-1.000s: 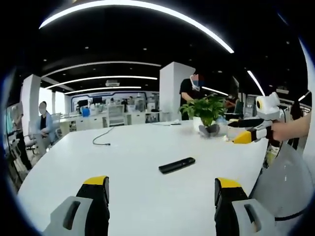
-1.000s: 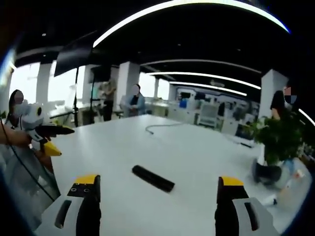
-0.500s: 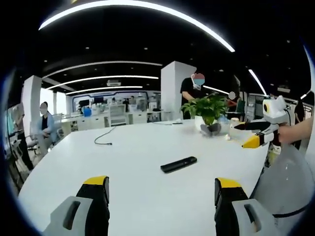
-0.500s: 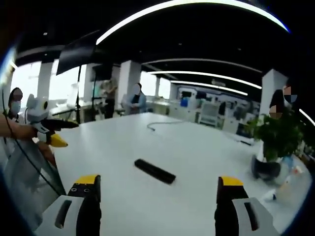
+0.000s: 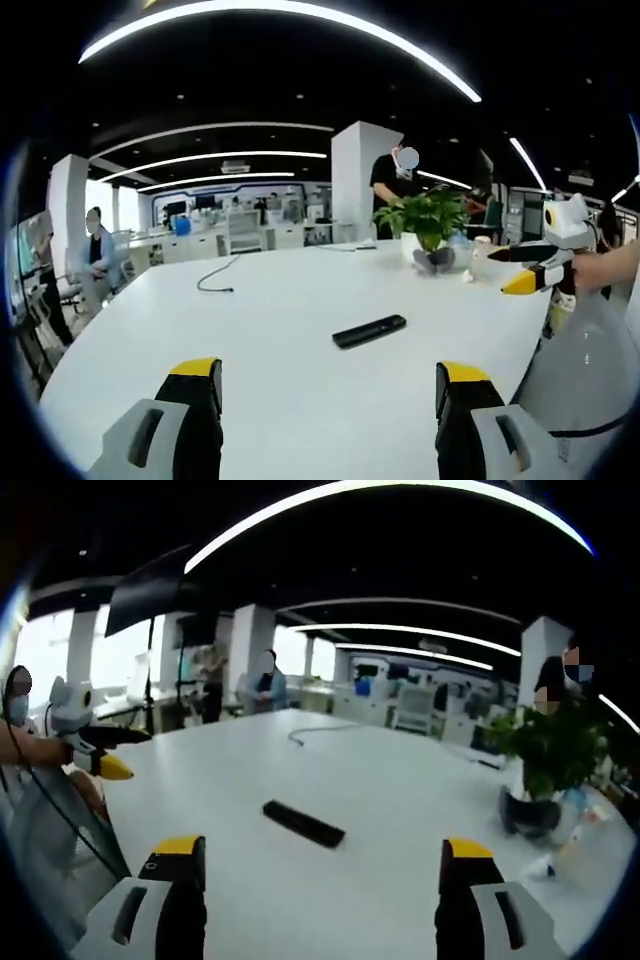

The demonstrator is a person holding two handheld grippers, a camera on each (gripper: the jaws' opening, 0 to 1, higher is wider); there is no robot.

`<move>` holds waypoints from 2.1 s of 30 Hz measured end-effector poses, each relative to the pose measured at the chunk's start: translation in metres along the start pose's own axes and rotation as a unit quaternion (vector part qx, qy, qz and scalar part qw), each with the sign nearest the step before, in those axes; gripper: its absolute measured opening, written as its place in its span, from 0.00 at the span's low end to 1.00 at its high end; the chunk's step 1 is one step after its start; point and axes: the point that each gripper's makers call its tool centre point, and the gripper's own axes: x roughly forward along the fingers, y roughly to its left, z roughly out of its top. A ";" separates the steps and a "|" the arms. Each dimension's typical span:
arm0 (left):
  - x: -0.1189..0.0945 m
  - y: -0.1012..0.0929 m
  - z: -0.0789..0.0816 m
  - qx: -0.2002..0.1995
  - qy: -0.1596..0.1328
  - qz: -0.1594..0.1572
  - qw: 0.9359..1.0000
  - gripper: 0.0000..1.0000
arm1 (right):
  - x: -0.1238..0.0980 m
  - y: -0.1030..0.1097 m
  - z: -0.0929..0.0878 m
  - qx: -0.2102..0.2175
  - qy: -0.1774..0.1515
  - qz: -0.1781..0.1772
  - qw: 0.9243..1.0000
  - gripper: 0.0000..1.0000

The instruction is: Press the specified remote control buttons in sequence, fully releasing each button before pressing the next.

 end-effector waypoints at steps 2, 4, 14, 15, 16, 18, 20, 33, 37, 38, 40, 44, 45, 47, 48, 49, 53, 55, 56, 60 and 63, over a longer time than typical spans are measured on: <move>0.000 0.000 0.000 -0.001 -0.001 0.001 1.000 0.91 | -0.003 -0.002 -0.002 0.001 0.001 -0.004 1.000 0.96; 0.000 0.000 0.001 -0.001 -0.001 0.001 1.000 0.91 | -0.006 -0.003 -0.004 0.004 0.002 -0.007 1.000 0.96; 0.000 0.002 -0.001 -0.003 0.003 0.006 1.000 0.91 | -0.004 0.002 -0.005 0.007 -0.003 0.002 1.000 0.93; -0.001 0.002 -0.002 -0.002 0.004 0.008 1.000 0.91 | -0.003 0.003 -0.005 0.006 -0.002 0.004 1.000 0.93; -0.001 0.003 -0.002 -0.001 0.004 0.009 1.000 0.91 | -0.003 0.003 -0.006 0.006 -0.002 0.004 1.000 0.93; -0.001 0.003 -0.001 -0.004 0.002 0.010 1.000 0.91 | -0.003 0.002 -0.007 0.008 0.000 0.004 1.000 0.92; -0.001 0.003 -0.001 -0.003 0.003 0.010 1.000 0.91 | -0.004 0.001 -0.006 0.014 -0.005 0.003 1.000 0.91; -0.004 0.009 0.006 0.029 -0.015 0.034 0.999 0.93 | -0.009 -0.010 -0.011 0.039 -0.002 -0.016 0.999 0.90; -0.006 0.015 0.011 0.029 -0.030 0.048 0.998 0.95 | -0.009 -0.011 -0.012 0.039 0.002 -0.018 0.999 0.90; -0.007 0.016 0.012 0.027 -0.031 0.050 0.998 0.95 | -0.009 -0.010 -0.011 0.039 0.001 -0.017 0.999 0.90; -0.007 0.015 0.014 0.014 -0.038 0.045 0.998 0.94 | -0.009 -0.010 -0.012 0.039 0.001 -0.017 0.999 0.90; -0.006 0.013 0.008 -0.008 -0.023 0.037 0.999 0.90 | -0.009 -0.011 -0.012 0.039 0.002 -0.018 0.999 0.89; -0.006 0.014 0.007 -0.009 -0.021 0.036 0.999 0.90 | -0.009 -0.012 -0.012 0.040 0.001 -0.020 0.999 0.89; -0.006 0.009 0.013 -0.028 -0.039 0.025 0.999 0.90 | -0.010 -0.013 -0.012 0.040 0.002 -0.025 0.999 0.89; -0.006 0.008 0.014 -0.040 -0.042 0.022 0.998 0.89 | -0.010 -0.015 -0.012 0.038 0.003 -0.028 0.999 0.89; -0.007 0.009 0.012 -0.045 -0.037 0.020 0.998 0.88 | -0.010 -0.016 -0.012 0.038 0.004 -0.031 0.999 0.89; -0.008 0.010 0.011 -0.050 -0.033 0.028 0.998 0.89 | -0.011 -0.018 -0.011 0.043 -0.001 -0.036 0.998 0.89; -0.008 0.011 0.012 -0.053 -0.036 0.029 0.998 0.89 | -0.012 -0.018 -0.010 0.043 -0.003 -0.037 0.998 0.88; -0.008 0.011 0.012 -0.052 -0.036 0.030 0.998 0.89 | -0.012 -0.018 -0.010 0.043 -0.003 -0.037 0.998 0.88; -0.009 0.011 0.014 -0.047 -0.037 0.035 0.998 0.89 | -0.016 -0.021 -0.003 0.035 -0.020 -0.046 0.998 0.86; -0.009 0.012 0.013 -0.047 -0.037 0.037 0.998 0.89 | -0.019 -0.023 0.003 0.034 -0.035 -0.053 0.997 0.84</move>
